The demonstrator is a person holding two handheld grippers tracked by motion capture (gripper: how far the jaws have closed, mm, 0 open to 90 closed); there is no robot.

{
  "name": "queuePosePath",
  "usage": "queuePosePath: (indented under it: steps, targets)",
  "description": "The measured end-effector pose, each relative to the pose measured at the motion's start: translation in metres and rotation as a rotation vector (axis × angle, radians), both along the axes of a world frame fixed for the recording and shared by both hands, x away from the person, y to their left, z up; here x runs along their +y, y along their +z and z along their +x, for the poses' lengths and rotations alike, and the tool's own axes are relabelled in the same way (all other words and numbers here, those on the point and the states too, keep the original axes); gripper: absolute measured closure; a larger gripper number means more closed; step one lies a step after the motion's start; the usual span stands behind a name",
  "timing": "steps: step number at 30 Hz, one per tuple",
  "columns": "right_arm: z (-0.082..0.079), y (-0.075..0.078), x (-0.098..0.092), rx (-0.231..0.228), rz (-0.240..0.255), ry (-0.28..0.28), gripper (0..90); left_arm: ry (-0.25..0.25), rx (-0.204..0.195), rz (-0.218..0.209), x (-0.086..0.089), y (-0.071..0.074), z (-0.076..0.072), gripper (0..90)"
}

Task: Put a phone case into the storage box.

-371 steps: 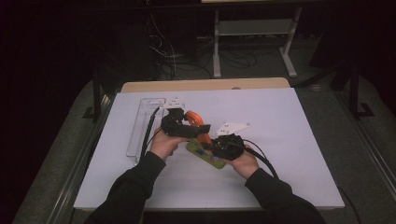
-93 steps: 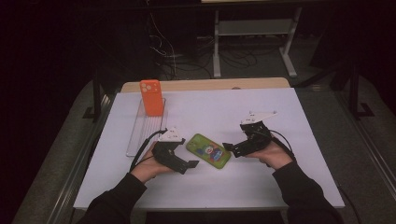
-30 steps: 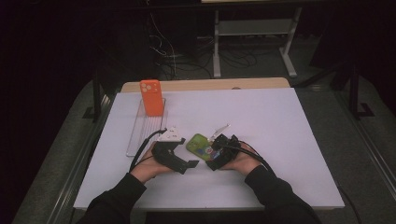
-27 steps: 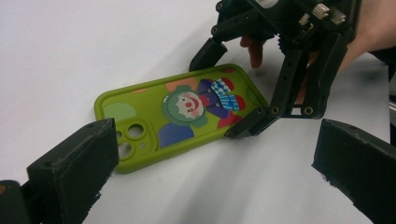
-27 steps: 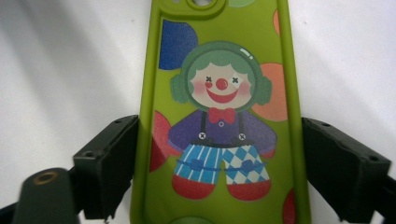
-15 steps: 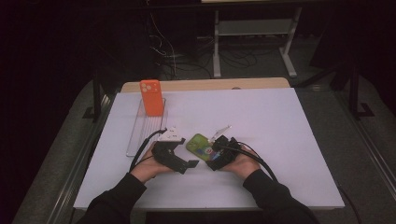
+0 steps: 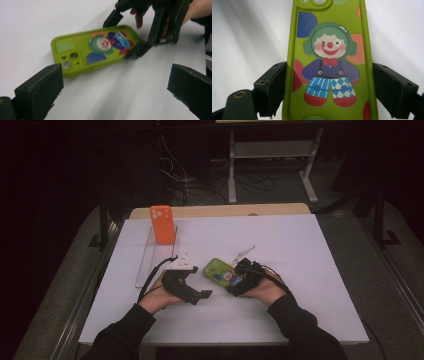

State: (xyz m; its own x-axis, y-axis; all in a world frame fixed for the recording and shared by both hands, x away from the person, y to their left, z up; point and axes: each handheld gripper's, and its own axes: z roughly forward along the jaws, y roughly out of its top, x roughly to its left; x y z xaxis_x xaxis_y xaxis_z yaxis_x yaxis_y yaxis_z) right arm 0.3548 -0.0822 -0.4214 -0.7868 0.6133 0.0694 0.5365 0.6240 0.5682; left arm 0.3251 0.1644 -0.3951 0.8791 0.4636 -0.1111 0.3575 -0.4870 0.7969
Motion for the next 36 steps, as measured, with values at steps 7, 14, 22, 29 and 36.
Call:
queuePosePath:
  steps: [7, 14, 22, 29, 36]
  targets:
    - [0.01, 0.019, -0.032, -0.037, -0.004, 0.07, 15.7, -0.044, -0.01, -0.003, 0.003, 0.014, 0.007, 0.0]
    - [0.014, 0.027, -0.06, -0.031, 0.04, 0.149, 15.6, -0.094, -0.019, -0.024, 0.003, 0.026, 0.017, 0.0]
    - [0.013, 0.036, -0.062, -0.061, 0.005, 0.29, 15.5, -0.209, -0.072, 0.037, -0.002, 0.039, 0.024, 0.0]
    - [0.011, 0.045, -0.048, -0.058, 0.0, 0.408, 15.5, -0.304, -0.076, 0.05, -0.009, 0.045, 0.033, 0.0]
    - [0.006, 0.049, -0.031, -0.05, -0.003, 0.494, 15.5, -0.379, -0.08, 0.091, -0.021, 0.042, 0.031, 0.0]
